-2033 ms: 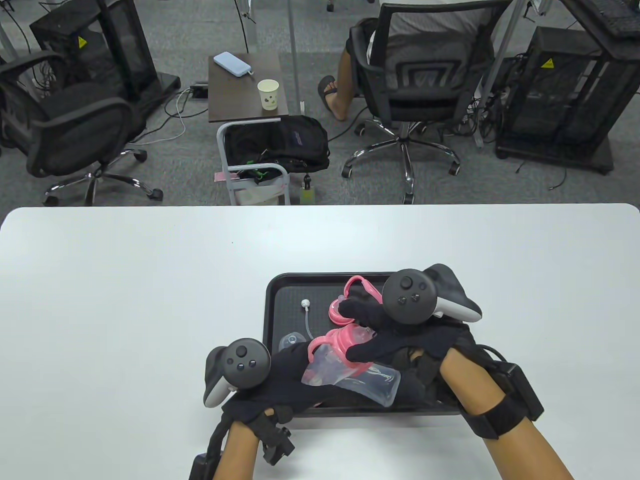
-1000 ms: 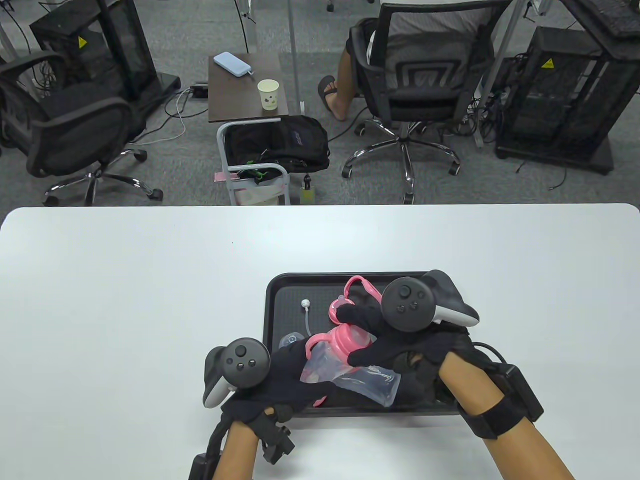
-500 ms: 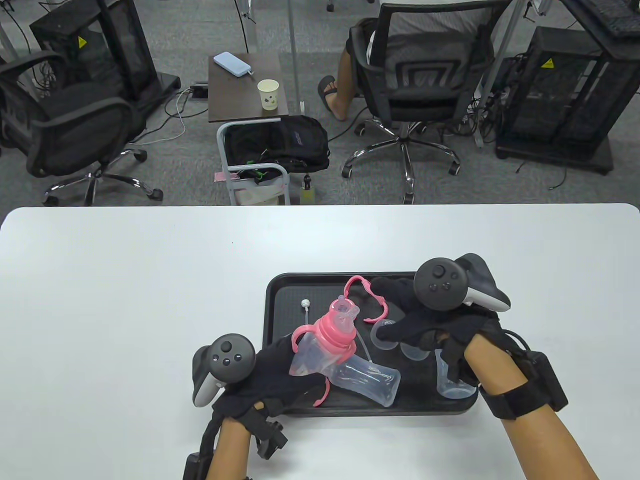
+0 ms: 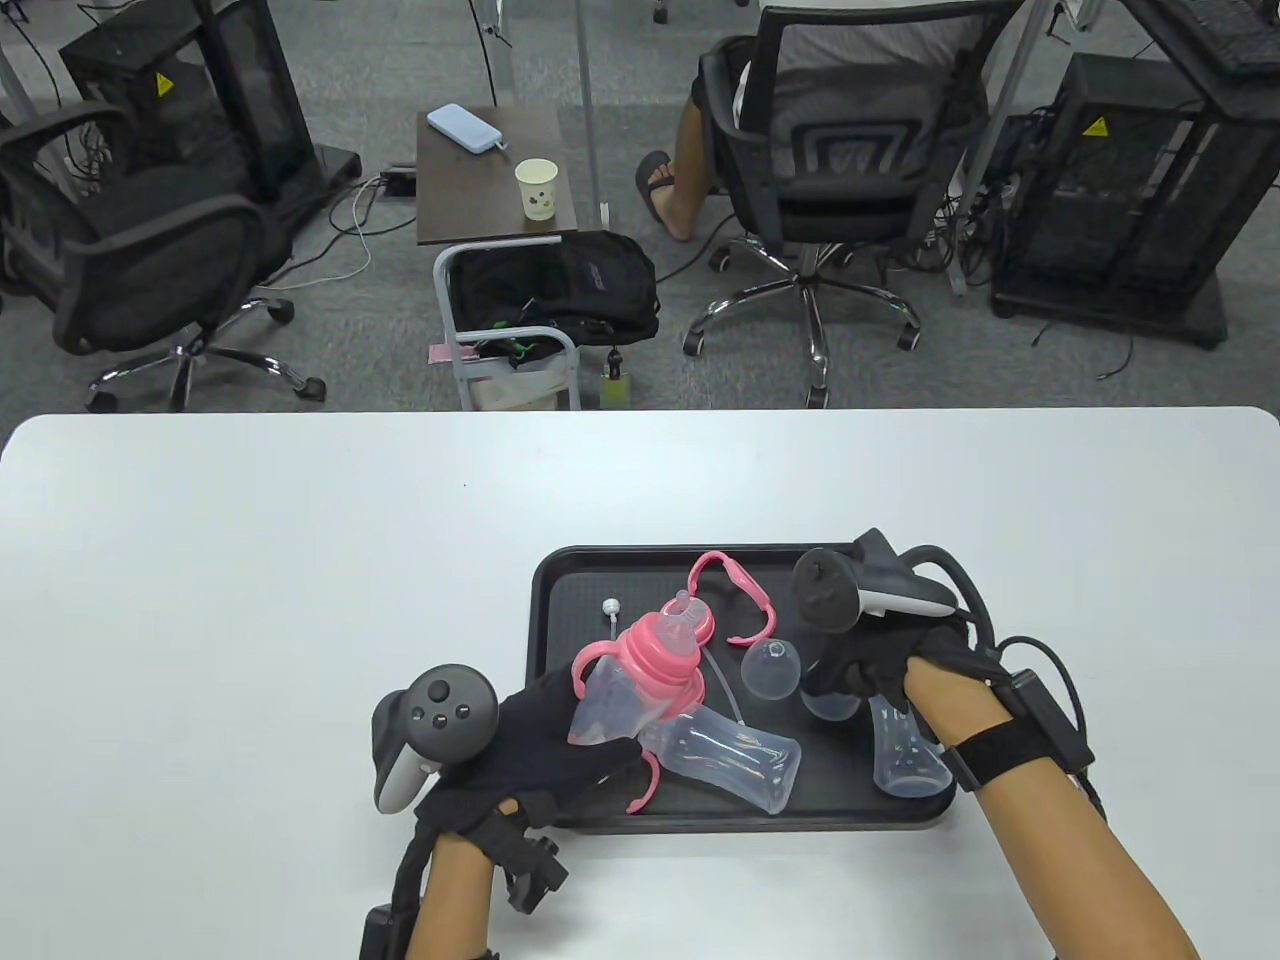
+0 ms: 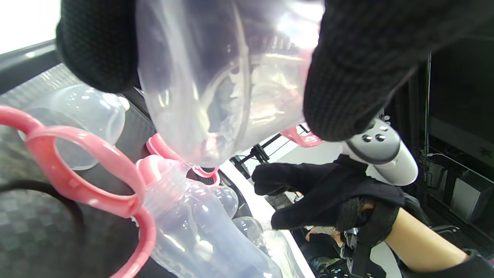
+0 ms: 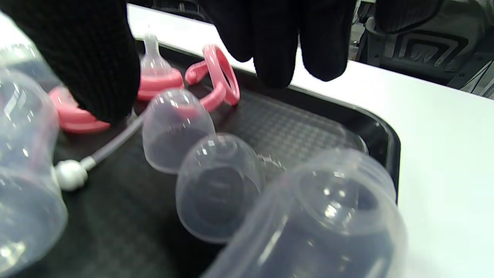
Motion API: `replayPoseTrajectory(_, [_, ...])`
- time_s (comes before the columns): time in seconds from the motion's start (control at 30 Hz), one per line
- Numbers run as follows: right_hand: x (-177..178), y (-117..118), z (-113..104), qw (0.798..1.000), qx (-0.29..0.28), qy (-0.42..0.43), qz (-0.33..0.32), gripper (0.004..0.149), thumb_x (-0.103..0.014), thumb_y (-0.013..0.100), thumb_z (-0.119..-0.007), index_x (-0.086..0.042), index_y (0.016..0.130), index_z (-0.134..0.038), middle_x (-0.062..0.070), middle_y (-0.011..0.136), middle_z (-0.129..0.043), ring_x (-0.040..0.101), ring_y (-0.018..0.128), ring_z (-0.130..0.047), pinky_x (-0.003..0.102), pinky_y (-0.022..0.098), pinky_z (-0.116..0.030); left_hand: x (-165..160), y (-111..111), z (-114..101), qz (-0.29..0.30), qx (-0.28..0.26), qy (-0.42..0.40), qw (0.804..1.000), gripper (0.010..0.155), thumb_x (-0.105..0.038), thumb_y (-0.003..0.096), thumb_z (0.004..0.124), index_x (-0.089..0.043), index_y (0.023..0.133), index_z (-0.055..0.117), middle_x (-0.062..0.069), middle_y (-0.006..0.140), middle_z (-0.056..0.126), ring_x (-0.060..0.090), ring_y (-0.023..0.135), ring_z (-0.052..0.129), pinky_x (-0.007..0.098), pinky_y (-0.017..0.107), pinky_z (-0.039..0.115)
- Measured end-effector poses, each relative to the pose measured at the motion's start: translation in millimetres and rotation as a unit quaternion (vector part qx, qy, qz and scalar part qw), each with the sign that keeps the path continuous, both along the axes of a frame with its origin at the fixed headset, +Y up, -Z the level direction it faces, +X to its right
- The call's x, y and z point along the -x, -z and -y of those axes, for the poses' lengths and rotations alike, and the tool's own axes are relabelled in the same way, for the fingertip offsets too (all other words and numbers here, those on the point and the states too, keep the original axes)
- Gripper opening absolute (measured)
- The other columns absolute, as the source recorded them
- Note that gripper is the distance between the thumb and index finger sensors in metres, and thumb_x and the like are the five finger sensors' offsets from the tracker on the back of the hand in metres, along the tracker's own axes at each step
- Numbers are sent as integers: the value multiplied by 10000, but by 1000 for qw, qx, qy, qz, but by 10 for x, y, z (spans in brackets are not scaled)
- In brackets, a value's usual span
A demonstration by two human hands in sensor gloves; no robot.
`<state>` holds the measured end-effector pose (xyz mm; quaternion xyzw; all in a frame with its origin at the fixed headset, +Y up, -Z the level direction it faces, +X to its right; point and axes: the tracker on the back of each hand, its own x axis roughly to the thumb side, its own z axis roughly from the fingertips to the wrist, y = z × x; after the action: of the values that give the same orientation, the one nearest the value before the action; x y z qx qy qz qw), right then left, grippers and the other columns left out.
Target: Assemble baby bottles from components
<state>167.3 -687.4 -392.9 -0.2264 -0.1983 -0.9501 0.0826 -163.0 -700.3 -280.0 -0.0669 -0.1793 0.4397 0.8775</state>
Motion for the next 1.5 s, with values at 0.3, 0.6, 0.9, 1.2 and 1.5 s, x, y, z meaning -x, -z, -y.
replayPoseTrajectory(0.3, [-34,56,331,998,22,-56,-8,956,-581,429,-925,-54,1119,-524,231,1098,-702,527,1023,-664,818,687,-410,5,2,0,-4,5,10,1000,914,-645,424,958,-199,1149,623,113,1070,782,438,898,868,479,541,878])
replayPoseTrajectory(0.6, [5,48,468,996,24,-83,-22,955,-601,415,-927,-50,1105,-561,215,1065,-753,512,1016,-685,822,687,-390,5,3,-1,-6,9,16,1000,915,-646,426,957,-197,1150,622,114,1071,779,439,898,866,479,543,877])
replayPoseTrajectory(0.9, [67,39,561,993,15,-111,-31,877,-554,434,-933,-68,1085,-602,190,1025,-803,490,998,-722,816,691,-391,1,7,0,-7,10,18,1000,914,-648,426,955,-196,1148,624,113,1068,781,437,894,870,477,542,877])
replayPoseTrajectory(1.2, [75,50,468,996,14,-89,-23,846,-530,435,-939,-68,1072,-626,196,1010,-812,485,971,-751,805,694,-404,-2,11,0,-6,12,18,1000,914,-649,426,955,-198,1149,622,112,1070,780,438,896,868,479,544,875])
replayPoseTrajectory(1.5, [2,11,-53,998,-13,-54,1,856,-512,432,-948,-65,1079,-611,210,1028,-781,499,974,-735,797,697,-431,-16,7,-4,-2,9,18,1000,915,-650,426,954,-196,1148,623,113,1067,783,436,892,872,476,542,878])
